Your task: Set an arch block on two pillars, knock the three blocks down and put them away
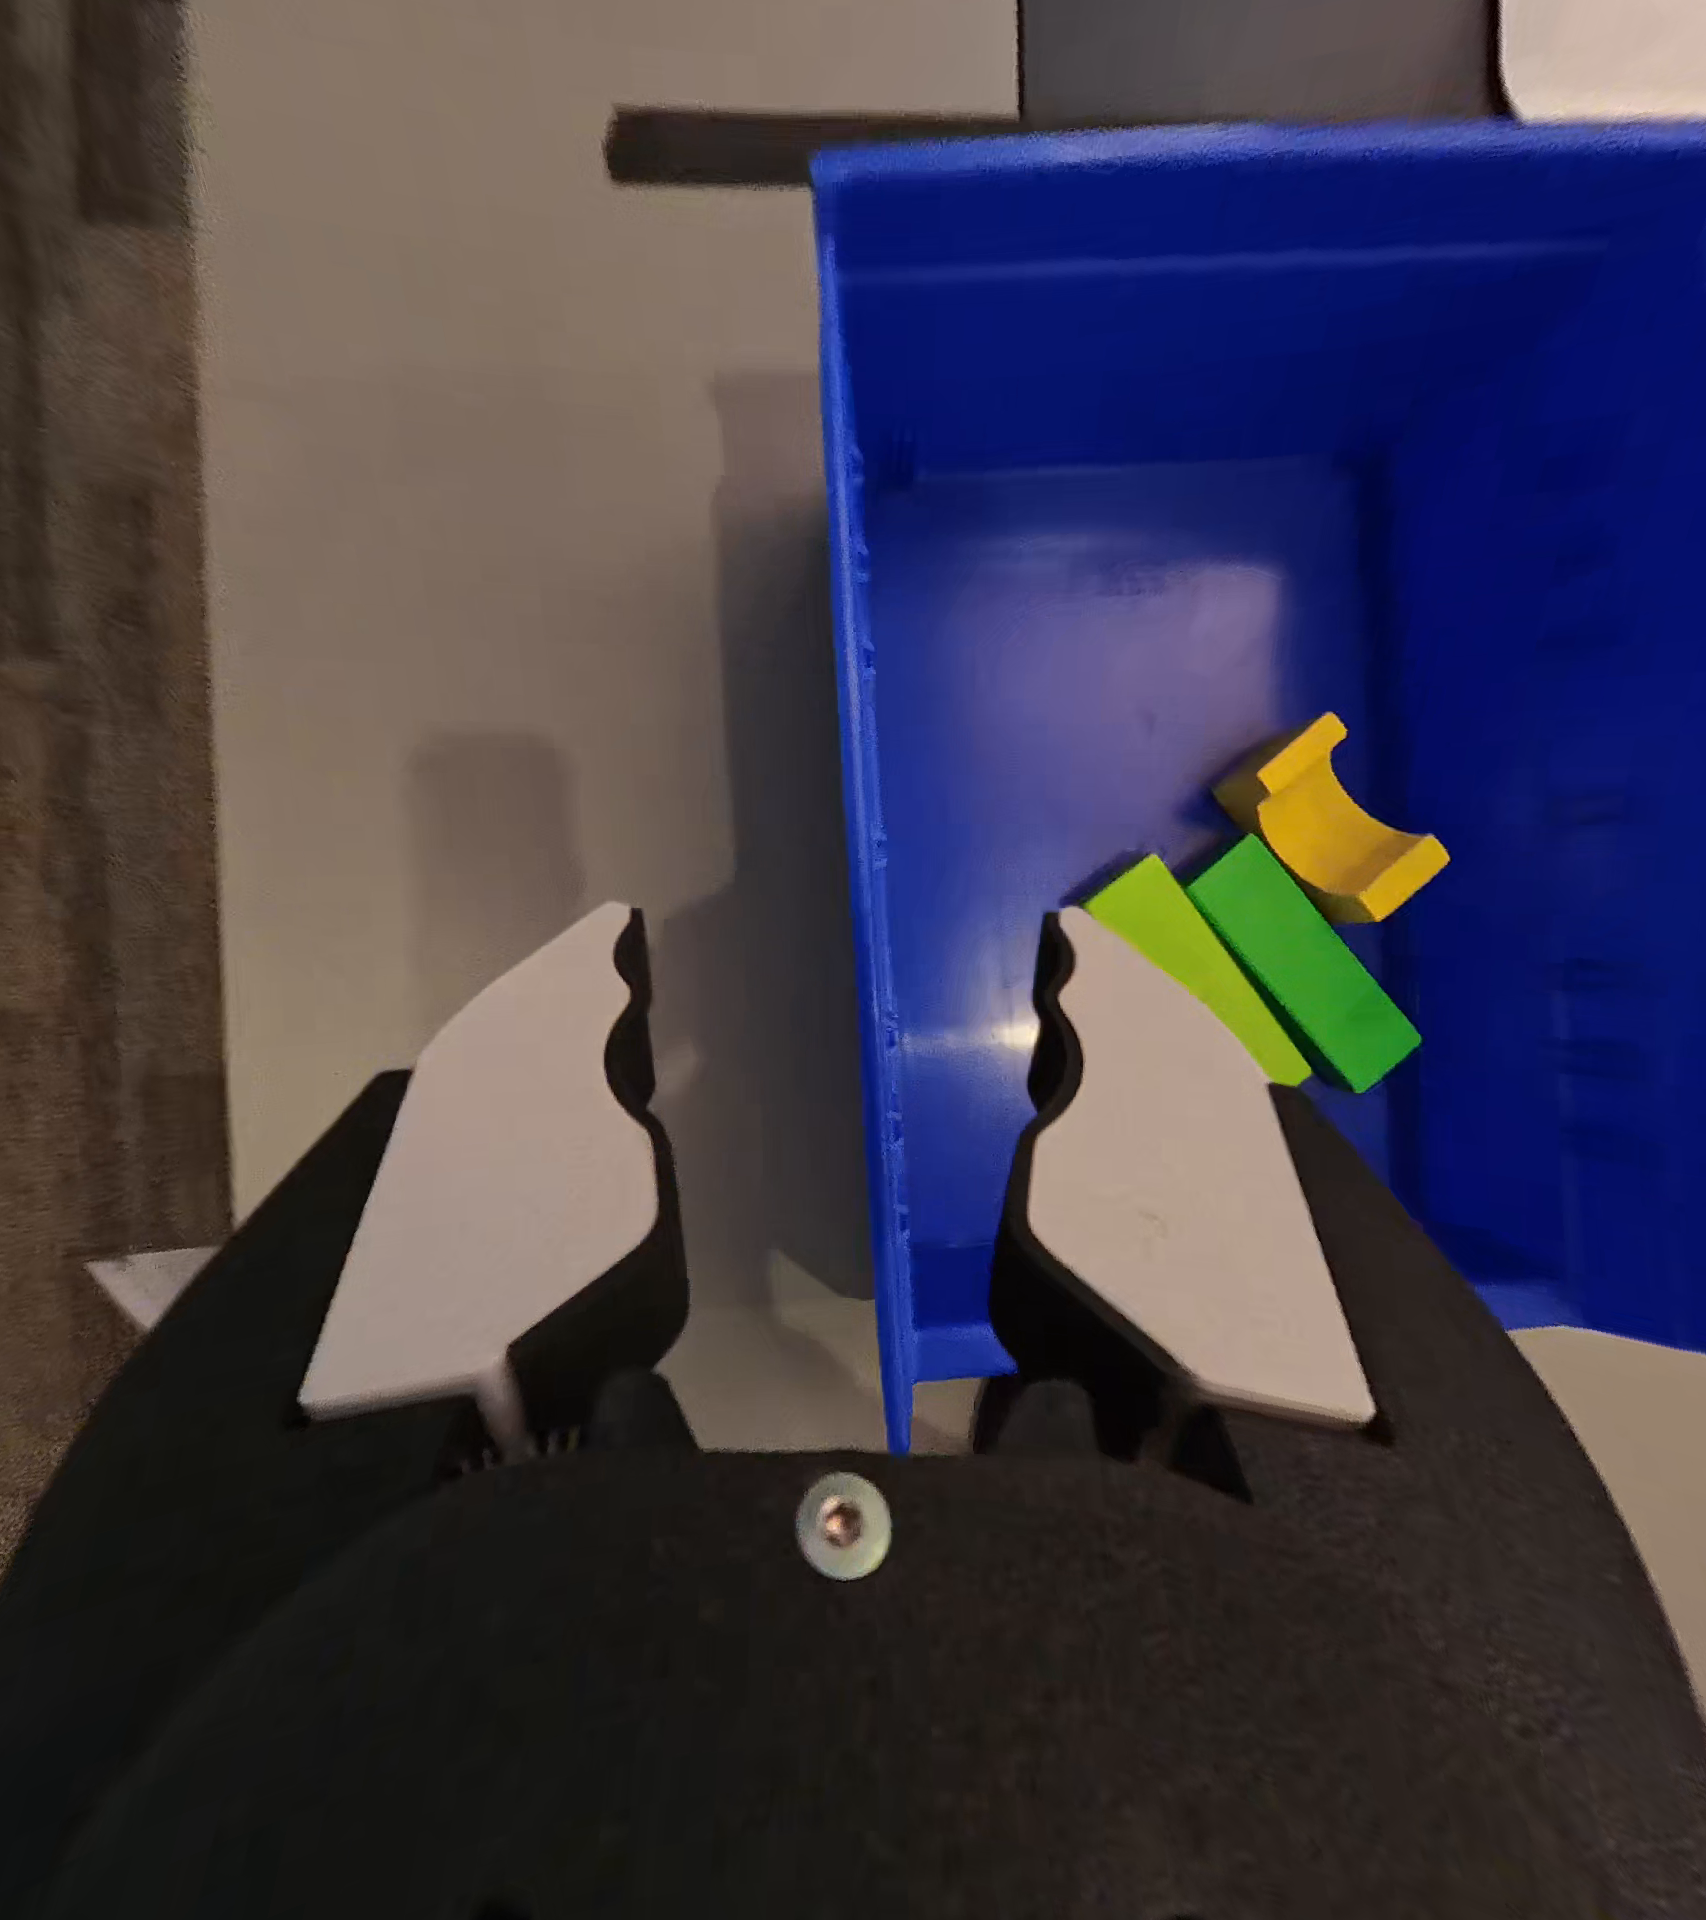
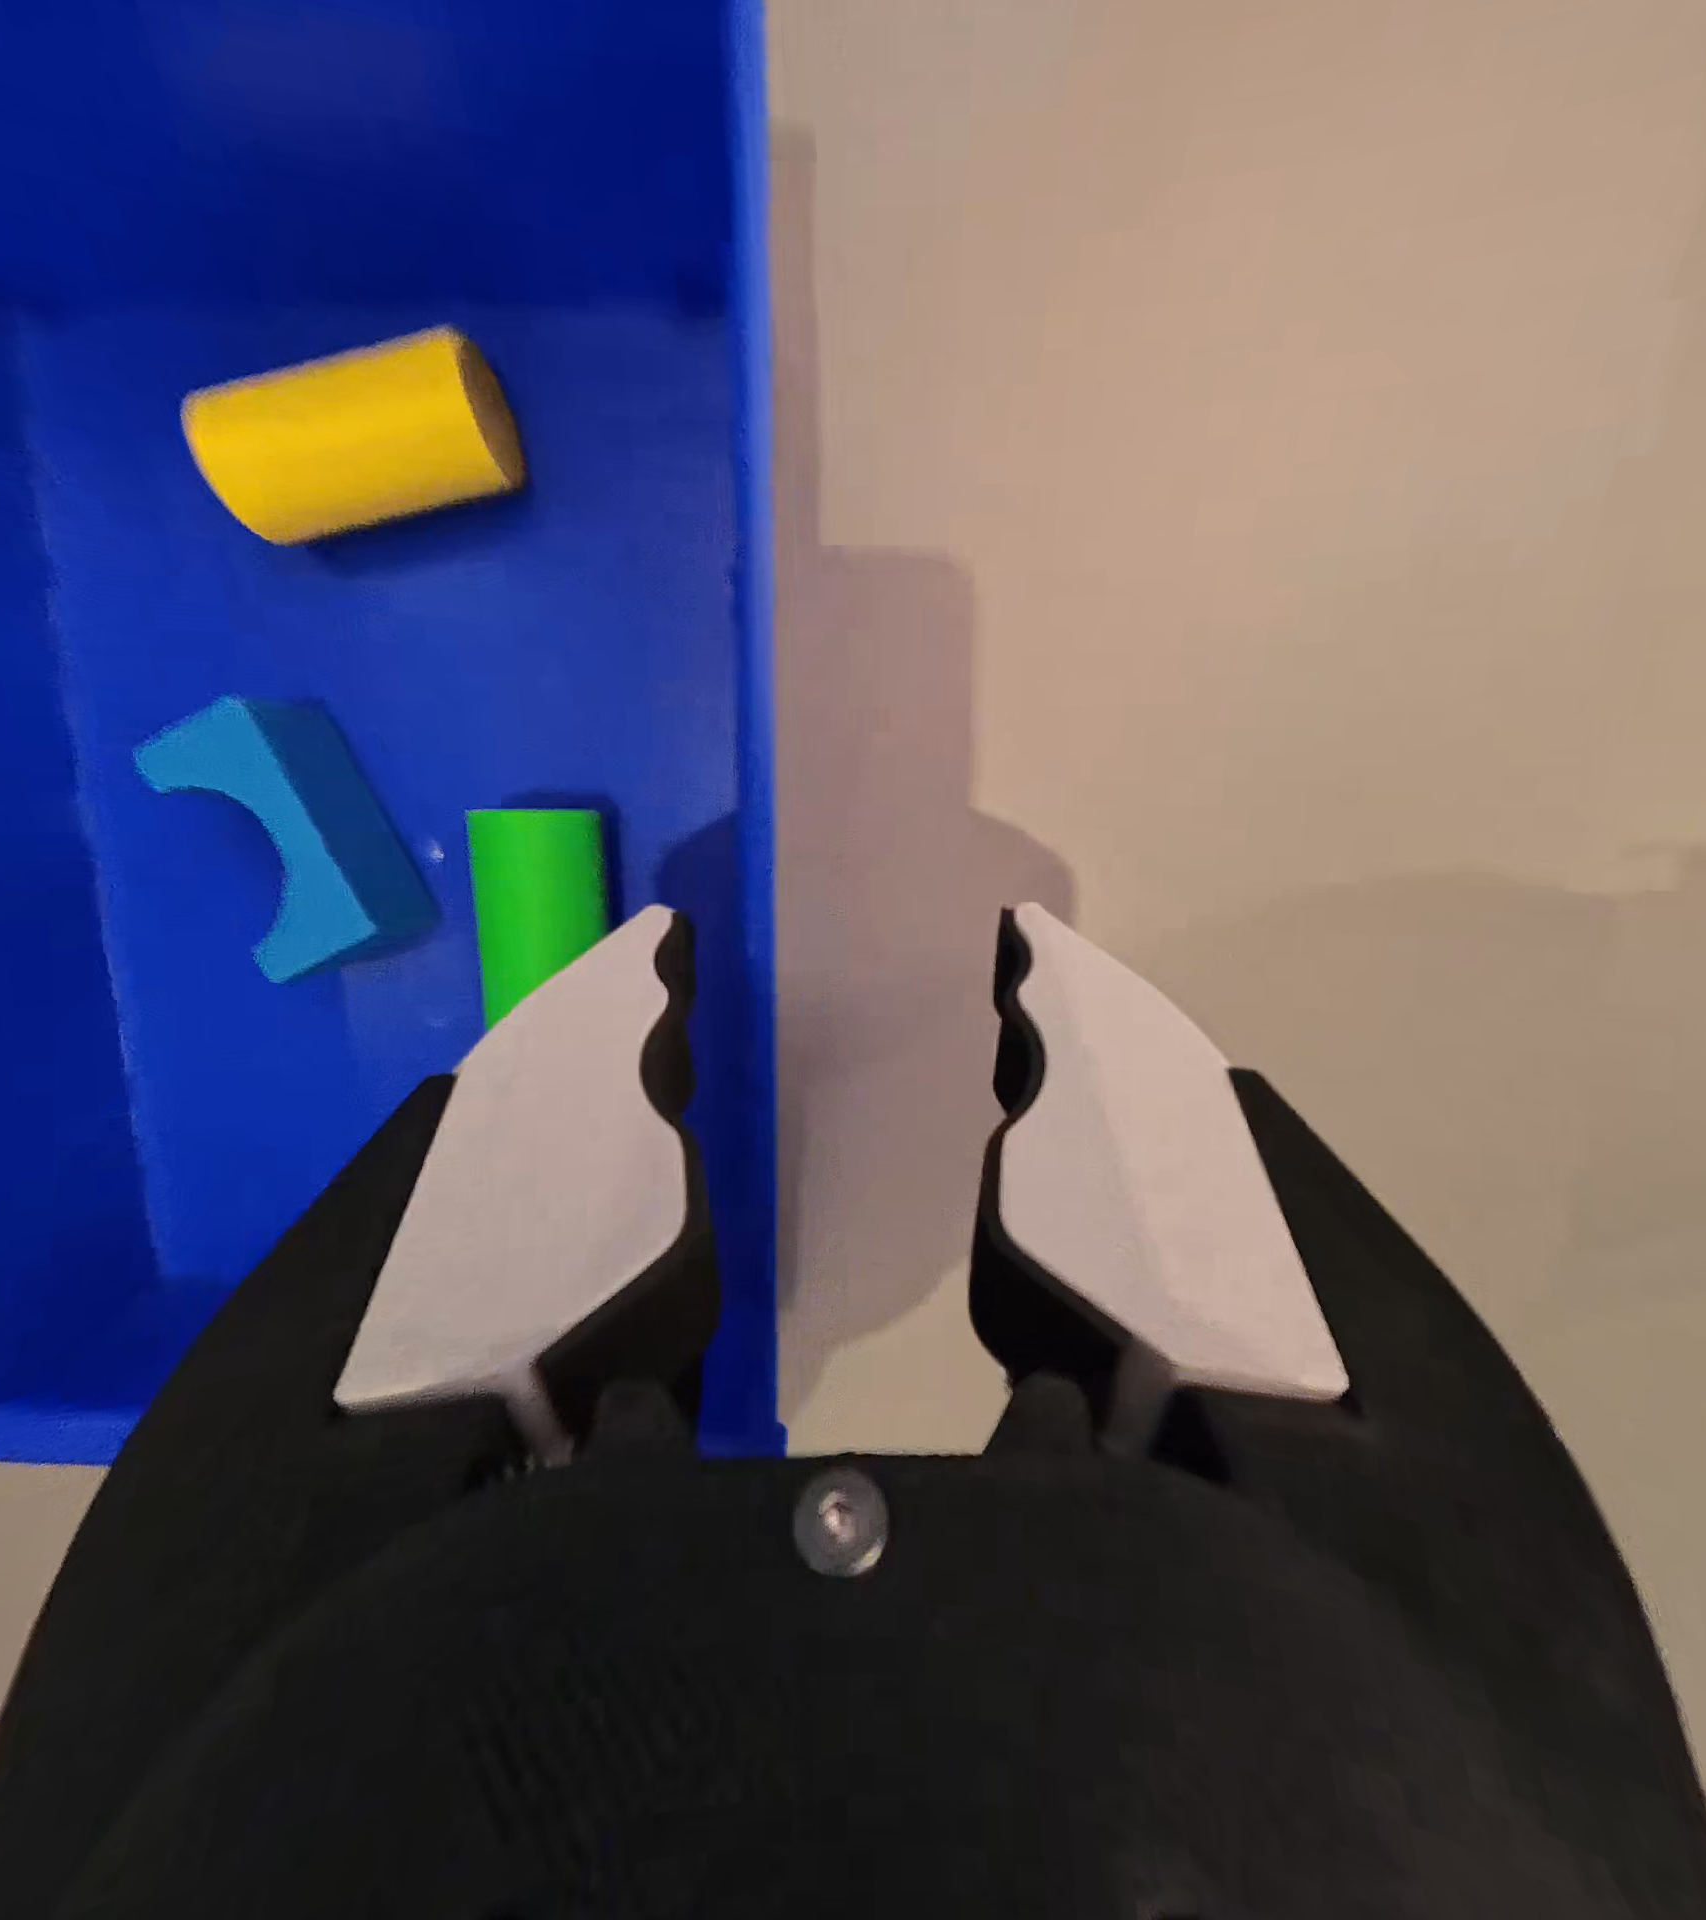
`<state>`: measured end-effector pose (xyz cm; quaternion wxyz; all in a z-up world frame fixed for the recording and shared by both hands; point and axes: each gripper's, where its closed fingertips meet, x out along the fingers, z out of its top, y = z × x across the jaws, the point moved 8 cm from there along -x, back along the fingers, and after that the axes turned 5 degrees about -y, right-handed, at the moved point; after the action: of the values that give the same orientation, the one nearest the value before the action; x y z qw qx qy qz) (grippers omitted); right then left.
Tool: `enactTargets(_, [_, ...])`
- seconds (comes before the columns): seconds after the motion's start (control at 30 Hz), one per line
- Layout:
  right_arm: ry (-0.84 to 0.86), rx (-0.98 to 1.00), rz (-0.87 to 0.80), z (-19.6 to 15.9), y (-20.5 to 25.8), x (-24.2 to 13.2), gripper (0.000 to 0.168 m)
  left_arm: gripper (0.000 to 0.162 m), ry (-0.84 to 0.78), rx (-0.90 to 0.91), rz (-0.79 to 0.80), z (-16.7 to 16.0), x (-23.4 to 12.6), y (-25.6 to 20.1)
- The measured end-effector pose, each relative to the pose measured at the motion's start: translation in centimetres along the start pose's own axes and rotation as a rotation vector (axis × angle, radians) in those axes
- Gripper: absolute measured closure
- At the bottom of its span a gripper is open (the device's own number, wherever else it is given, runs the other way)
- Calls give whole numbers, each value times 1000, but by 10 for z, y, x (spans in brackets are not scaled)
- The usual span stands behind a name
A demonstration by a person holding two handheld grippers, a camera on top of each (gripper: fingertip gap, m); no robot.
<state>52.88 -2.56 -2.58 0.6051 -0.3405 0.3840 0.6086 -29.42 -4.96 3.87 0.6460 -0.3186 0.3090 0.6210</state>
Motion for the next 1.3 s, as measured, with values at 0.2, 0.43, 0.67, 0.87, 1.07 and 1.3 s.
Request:
enactTargets(0.2, [213, -93, 99, -10, 15, 31, 160, 93, 283, 2, 50, -22, 46, 6])
enactTargets(0.43, [266, -134, 146, -7, 40, 34, 159, 146, 419, -83, -68, -32, 77, -3])
enactTargets(0.67, [301, -256, 189, 8, 119, 46, 159, 143, 458, 72, -20, -21, 86, -54])
enactTargets(0.87, [335, -352, 243, 4, 198, 48, 156, 139, 467, 280, -48, -17, 94, -132])
enactTargets(1.07, [341, -446, 169, 2, 217, 47, 147, 121, 483, 440, -80, -23, 92, -182])
enactTargets(1.3, [313, -411, 145, 13, 194, 56, 146, 117, 433, 449, -219, -22, 94, -209])
